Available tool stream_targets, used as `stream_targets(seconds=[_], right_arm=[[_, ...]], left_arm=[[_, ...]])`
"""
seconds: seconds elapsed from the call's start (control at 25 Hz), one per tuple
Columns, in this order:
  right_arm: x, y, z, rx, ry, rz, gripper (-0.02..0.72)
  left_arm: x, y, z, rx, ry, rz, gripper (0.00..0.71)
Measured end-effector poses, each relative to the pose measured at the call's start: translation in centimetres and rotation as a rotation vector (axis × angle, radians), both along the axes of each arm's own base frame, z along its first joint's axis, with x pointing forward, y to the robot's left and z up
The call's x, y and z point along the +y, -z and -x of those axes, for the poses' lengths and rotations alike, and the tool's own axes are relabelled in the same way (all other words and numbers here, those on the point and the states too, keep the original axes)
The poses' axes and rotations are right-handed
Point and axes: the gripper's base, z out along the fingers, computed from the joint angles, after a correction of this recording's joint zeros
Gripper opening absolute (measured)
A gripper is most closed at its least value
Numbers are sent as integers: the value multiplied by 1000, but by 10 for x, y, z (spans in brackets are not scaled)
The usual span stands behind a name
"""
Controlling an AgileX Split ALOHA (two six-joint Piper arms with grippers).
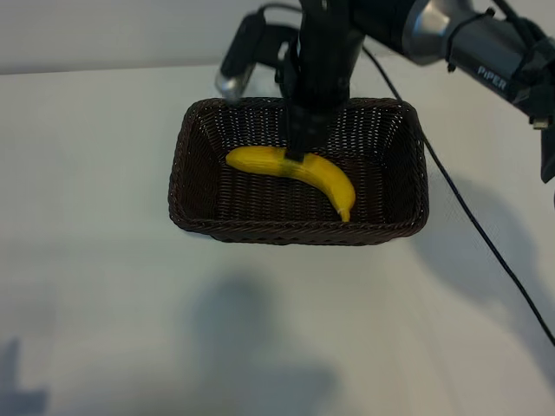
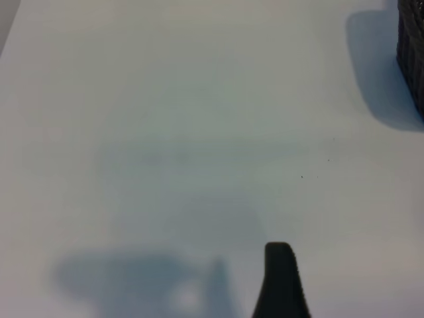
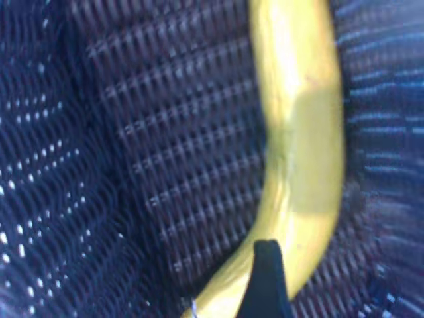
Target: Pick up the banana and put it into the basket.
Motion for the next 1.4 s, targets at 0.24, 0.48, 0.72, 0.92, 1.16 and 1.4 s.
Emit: stream_targets(seconds=[0.24,0.48,0.72,0.92,1.16,1.4], right_arm=[[-4,-18,-6,-30,134,-17,584],[-47,-20,-34,14,452,-95,584],[-107,-20,-62,157,811,-274,581],[-153,-21,-78,176,972,-324,574],[-216,-20,-91,95,1106,-260,574],[-275,-20,-96,61,1239,-245,574]], left_arm=[[0,0,0,0,0,0,548],[0,0,0,0,0,0,548],[0,0,0,0,0,0,548],[0,0,0,0,0,0,548],[0,0,0,0,0,0,548],[0,0,0,0,0,0,548]])
